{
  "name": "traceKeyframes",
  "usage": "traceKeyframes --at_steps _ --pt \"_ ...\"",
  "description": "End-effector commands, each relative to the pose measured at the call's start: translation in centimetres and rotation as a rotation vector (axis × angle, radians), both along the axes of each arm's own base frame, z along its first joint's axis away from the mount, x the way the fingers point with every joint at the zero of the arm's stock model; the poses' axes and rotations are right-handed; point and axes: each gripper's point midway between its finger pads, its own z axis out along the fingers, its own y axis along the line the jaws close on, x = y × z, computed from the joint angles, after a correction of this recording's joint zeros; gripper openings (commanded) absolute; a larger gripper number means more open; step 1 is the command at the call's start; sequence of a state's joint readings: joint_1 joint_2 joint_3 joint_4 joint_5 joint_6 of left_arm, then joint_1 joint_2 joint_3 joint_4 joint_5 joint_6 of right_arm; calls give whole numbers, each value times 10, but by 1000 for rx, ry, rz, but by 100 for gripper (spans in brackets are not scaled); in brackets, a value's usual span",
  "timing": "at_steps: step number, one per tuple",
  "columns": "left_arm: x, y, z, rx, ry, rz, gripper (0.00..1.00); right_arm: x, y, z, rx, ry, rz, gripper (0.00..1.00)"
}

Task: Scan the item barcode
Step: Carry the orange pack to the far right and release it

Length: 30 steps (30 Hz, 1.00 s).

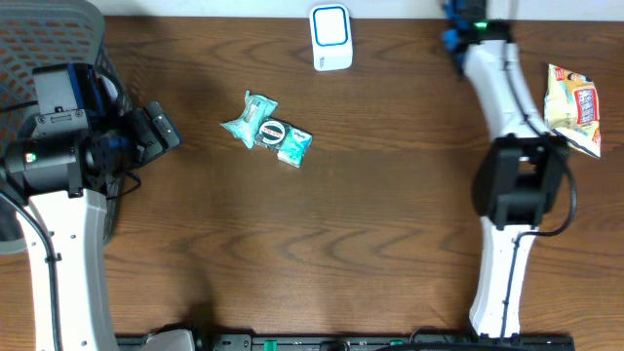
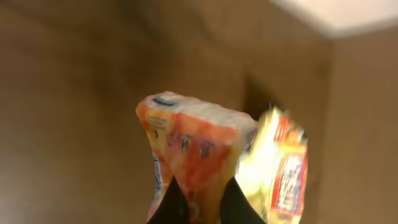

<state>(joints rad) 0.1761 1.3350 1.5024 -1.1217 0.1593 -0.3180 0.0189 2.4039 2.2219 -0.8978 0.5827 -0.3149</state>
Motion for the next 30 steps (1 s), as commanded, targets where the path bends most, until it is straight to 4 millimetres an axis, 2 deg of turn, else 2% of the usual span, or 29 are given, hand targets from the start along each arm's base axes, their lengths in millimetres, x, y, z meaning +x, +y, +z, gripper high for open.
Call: traceKeyframes --at_steps 1,2,3,4,5,7,11,14,19,23,26,30 --pt "2 1 7 -2 -17 3 97 -18 -38 -1 124 -41 -171 1" --pt "2 1 7 -2 -17 3 98 -23 -49 -3 138 -38 -206 4" --pt "2 1 7 -2 -17 3 97 -28 -56 -7 160 -29 -222 11" --pt "2 1 7 -2 -17 3 98 -32 -61 -11 191 -13 -229 25" --pt "2 1 7 -2 -17 2 98 -36 -64 -13 215 -1 -236 45" --pt "2 1 7 -2 -17 2 97 -46 -76 -18 253 23 -261 78" --pt "2 1 7 -2 -17 3 98 -58 -93 -21 273 22 -347 90" --pt "2 1 7 -2 -17 3 98 -62 -91 -23 293 33 -358 95" --pt "2 1 7 -2 -17 3 98 -60 -63 -28 387 63 -310 93" --pt "2 1 7 -2 -17 3 98 -52 -25 -17 483 50 -231 96" --pt "2 1 7 -2 -17 2 97 -44 21 2 627 27 -125 97" --pt "2 1 7 -2 -17 3 97 -45 107 31 941 48 66 94"
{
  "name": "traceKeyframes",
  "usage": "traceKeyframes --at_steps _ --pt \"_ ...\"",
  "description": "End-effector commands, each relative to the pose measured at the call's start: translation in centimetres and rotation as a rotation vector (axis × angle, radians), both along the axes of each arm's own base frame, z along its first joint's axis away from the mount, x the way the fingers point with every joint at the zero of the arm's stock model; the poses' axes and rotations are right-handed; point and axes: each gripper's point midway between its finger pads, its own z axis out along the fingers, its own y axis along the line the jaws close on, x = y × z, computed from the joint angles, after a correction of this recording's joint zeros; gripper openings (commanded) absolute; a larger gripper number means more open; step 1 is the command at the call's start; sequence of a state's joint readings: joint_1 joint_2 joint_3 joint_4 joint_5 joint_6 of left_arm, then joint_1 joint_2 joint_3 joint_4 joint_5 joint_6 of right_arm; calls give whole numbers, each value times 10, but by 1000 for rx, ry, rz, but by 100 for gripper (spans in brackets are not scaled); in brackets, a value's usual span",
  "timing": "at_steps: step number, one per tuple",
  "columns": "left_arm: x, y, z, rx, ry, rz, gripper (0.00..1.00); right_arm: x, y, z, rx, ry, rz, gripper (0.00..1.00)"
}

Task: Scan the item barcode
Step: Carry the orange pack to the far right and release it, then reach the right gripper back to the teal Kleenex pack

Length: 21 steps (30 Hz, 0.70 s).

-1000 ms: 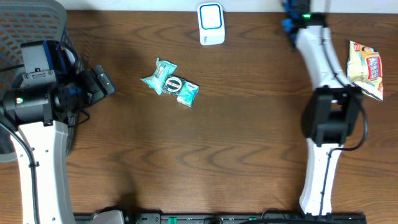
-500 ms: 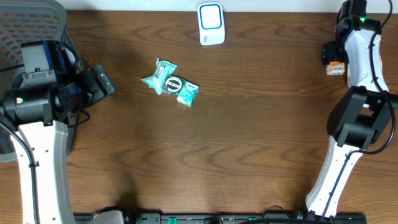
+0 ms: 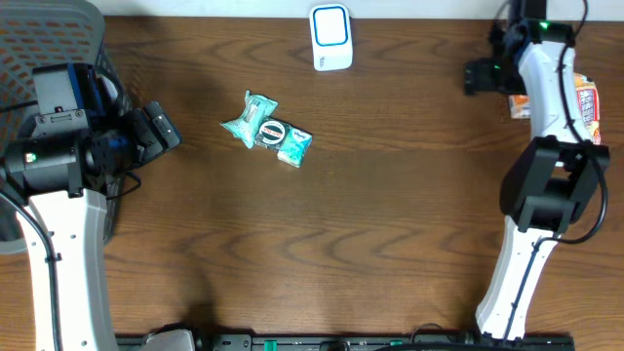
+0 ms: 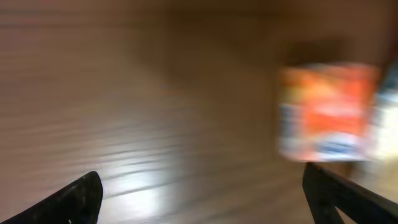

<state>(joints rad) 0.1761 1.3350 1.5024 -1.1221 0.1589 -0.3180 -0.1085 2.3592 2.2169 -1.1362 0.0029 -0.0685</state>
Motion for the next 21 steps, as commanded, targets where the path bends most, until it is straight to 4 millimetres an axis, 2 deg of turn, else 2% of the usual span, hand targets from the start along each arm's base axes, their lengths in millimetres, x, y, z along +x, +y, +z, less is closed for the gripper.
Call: traceKeyframes --at_steps 1,3,5,8,10,13,18,21 --pt "2 1 7 -3 -17 3 97 -3 107 64 426 -112 195 94" --pt "2 1 7 -3 -17 2 98 -14 153 79 617 -100 286 89" --pt "2 1 7 -2 -17 2 98 -25 188 85 729 -70 350 86" --pt "2 1 7 -3 -17 2 98 -42 227 84 766 -11 417 81" --pt "2 1 7 -3 -17 3 97 -51 248 77 736 18 455 78" --pt "2 1 7 -2 -17 2 98 -66 279 62 645 57 507 61" --pt "2 1 7 -3 -17 2 98 -82 318 28 425 100 420 53" --pt "2 1 7 -3 -17 3 97 -88 337 14 324 78 372 48"
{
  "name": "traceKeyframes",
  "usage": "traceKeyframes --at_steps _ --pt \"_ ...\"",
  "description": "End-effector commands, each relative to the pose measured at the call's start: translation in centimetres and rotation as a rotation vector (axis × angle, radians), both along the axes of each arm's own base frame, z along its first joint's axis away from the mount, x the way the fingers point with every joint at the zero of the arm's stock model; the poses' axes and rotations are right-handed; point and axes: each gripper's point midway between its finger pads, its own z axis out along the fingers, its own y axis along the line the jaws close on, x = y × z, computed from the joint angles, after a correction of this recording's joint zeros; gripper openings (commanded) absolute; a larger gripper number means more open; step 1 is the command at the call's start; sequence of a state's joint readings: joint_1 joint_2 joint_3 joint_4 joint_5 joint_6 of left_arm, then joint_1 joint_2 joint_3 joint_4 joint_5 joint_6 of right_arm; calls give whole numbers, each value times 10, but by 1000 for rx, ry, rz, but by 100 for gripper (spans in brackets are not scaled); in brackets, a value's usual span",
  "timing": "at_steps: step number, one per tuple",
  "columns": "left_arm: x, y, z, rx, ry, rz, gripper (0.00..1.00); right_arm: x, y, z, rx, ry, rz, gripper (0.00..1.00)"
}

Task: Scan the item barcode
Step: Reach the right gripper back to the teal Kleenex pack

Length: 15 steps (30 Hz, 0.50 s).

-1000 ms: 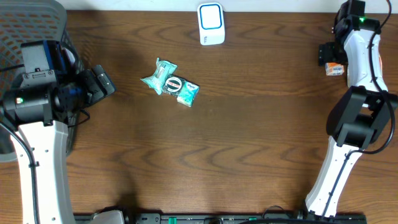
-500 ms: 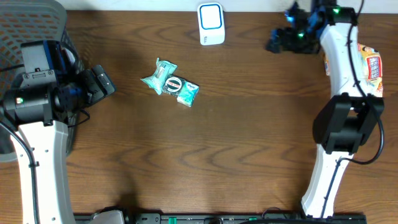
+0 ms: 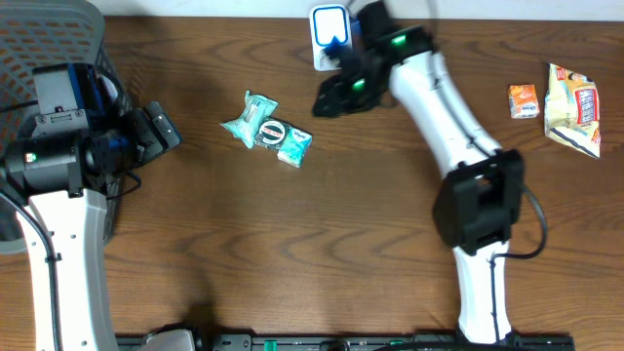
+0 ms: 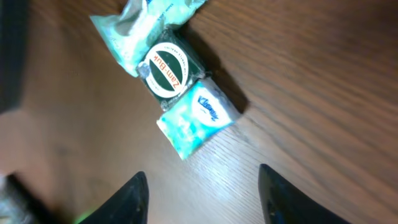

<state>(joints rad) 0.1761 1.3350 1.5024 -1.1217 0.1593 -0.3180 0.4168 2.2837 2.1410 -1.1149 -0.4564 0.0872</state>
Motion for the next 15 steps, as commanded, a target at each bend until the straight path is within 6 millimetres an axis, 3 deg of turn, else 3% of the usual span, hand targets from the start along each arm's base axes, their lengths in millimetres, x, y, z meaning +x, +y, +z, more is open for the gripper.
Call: traceKeyframes --at_steps 1,9,15 --pt "2 1 7 -2 -17 3 98 -4 9 -20 -171 -29 -140 46" --pt "2 1 7 -2 -17 2 98 -25 76 -51 -198 -149 -185 38" --pt "2 1 7 -2 -17 2 98 -34 92 -74 -235 -240 -173 31"
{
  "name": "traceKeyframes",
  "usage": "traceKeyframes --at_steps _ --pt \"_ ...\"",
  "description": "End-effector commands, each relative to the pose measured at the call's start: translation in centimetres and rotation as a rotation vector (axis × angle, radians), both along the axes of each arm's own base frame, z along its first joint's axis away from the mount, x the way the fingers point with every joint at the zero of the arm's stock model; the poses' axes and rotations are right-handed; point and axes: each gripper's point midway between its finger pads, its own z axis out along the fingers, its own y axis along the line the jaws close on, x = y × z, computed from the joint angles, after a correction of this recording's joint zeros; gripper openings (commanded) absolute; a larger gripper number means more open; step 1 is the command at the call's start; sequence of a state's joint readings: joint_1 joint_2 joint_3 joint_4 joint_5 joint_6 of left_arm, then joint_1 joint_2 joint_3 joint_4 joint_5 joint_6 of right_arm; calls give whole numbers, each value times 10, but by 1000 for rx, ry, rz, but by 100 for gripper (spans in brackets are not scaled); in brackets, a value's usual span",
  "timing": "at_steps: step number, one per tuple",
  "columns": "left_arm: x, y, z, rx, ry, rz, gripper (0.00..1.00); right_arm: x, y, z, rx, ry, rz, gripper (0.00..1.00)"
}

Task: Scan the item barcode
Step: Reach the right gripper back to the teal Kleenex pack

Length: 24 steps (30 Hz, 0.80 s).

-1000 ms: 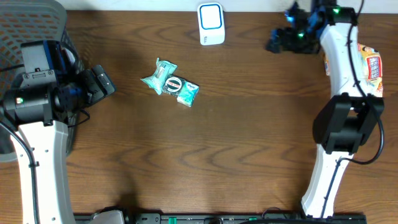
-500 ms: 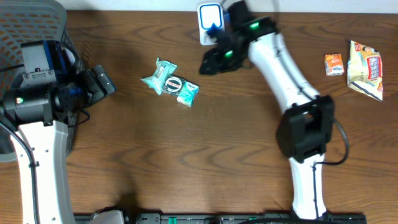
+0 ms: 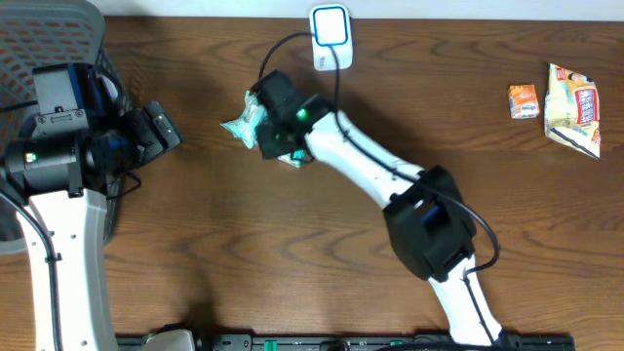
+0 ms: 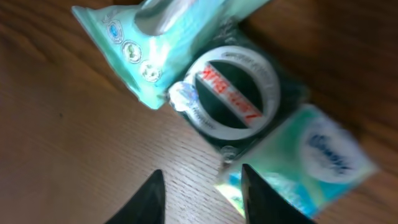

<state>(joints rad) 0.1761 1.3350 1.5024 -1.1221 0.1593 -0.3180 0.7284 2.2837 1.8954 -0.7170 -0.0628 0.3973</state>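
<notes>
Three items lie bunched together left of the table's middle: a teal wipes packet (image 4: 149, 37) (image 3: 242, 123), a round dark green tin (image 4: 236, 99) with a white ring and red lettering, and a pale blue tissue pack (image 4: 311, 158) (image 3: 295, 156). My right gripper (image 4: 202, 199) hangs open close above them. One fingertip (image 4: 152, 196) is over bare wood and the other (image 4: 261, 199) is at the tissue pack's edge. In the overhead view the right arm (image 3: 341, 151) covers most of the tin. The white scanner (image 3: 331, 37) stands at the back edge. My left gripper (image 3: 158, 130) rests at the far left.
An orange pack (image 3: 523, 100) and a yellow snack bag (image 3: 573, 107) lie at the far right. A grey mesh basket (image 3: 49, 39) sits at the back left corner, behind the left arm.
My right gripper was open and higher up, in front of the scanner. It is now lower and further left, close over the three items. Its fingers stand slightly nearer each other. The left arm is unchanged.
My right gripper was shut on the orange pack beside the yellow bag at the far right. Then it was open, and the pack lay on the table there. Then it was by the scanner with the teal items in view. Now it is close over them.
</notes>
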Motion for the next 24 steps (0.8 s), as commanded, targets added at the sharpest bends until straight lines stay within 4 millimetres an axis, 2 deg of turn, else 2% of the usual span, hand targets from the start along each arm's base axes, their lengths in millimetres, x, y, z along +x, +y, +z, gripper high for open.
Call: traceKeyframes --at_steps 1,7,11,12,14,18,21,24 --pt "2 1 7 -2 -17 2 98 0 -7 -13 -73 -59 -58 29" --pt "2 1 7 -2 -17 3 97 -5 -24 -29 -160 -69 -81 22" --pt "2 1 7 -2 -17 3 98 -1 -51 -33 -266 -80 -124 15" --pt "2 1 7 -2 -17 3 98 -3 -65 -32 -317 -72 -138 15" --pt "2 1 7 -2 -17 3 98 -9 -78 -30 -359 -45 -143 14" --pt "2 1 7 -2 -17 3 98 -20 -116 -14 -469 -9 -218 12" --pt "2 1 7 -2 -17 3 98 -23 -156 7 -593 -33 -326 14" --pt "2 1 7 -2 -17 3 98 -22 -187 29 -661 -58 -408 18"
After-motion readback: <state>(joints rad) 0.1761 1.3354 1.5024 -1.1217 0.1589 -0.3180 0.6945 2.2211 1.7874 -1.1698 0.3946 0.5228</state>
